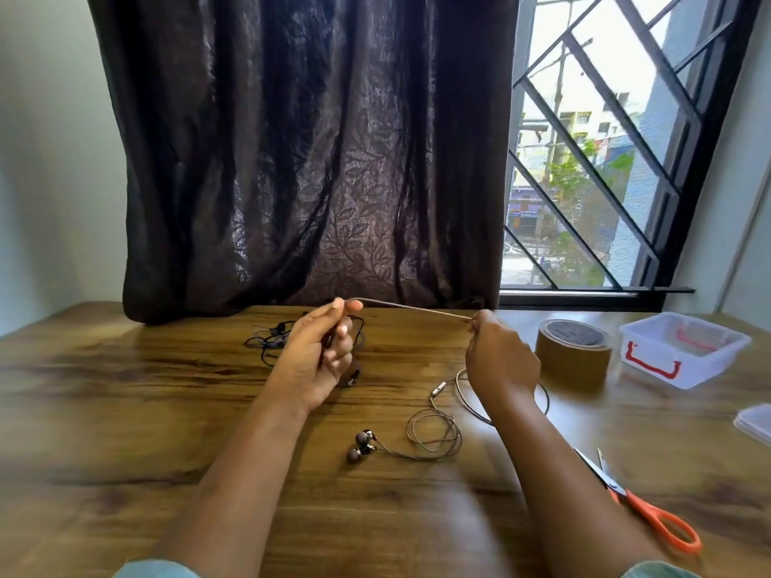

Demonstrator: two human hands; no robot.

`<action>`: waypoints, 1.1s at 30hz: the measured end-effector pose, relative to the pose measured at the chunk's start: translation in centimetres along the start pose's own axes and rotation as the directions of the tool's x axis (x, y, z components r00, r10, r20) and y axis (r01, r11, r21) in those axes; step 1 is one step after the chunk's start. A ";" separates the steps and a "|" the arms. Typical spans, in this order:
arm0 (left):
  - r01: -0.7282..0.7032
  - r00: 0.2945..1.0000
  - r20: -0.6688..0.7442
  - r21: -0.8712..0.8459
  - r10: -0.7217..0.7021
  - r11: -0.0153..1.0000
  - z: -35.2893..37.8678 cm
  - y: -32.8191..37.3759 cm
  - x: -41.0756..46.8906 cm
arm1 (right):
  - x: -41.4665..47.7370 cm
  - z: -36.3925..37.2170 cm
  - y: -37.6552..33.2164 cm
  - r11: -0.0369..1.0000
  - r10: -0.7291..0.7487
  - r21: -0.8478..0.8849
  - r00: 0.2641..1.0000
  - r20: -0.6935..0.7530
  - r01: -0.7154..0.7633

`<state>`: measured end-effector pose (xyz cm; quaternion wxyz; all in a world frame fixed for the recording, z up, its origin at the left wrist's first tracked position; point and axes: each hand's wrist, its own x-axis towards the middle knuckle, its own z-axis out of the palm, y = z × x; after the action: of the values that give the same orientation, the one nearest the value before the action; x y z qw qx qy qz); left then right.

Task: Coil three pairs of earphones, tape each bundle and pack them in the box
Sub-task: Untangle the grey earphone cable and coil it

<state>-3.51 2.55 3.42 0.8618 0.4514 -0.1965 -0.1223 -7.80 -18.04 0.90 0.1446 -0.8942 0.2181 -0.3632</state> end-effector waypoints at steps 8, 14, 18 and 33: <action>-0.155 0.982 -0.143 -0.204 0.127 0.967 -0.1 0.1 0.2 | -2.4 1.1 -3.1 0.887 -0.461 0.082 0.858 0.226 0.455; -0.178 0.961 -0.199 0.081 0.191 0.981 -0.5 -1.0 1.0 | -3.4 0.9 -5.3 0.735 -0.675 0.213 0.667 0.315 0.644; -0.073 0.982 -0.104 0.550 0.155 0.832 -1.0 -2.0 1.3 | -2.9 0.6 -5.0 0.690 -0.724 0.194 0.655 0.216 0.698; 0.181 0.875 0.250 0.625 -0.415 0.759 1.2 -1.1 -1.0 | -0.8 -2.0 -2.2 0.850 -0.521 -0.043 0.824 -0.224 0.526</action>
<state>-4.95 1.45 2.88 0.5956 0.6876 -0.3088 -0.2776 -9.12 -15.90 2.70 0.0227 -0.8706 -0.0239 -0.4908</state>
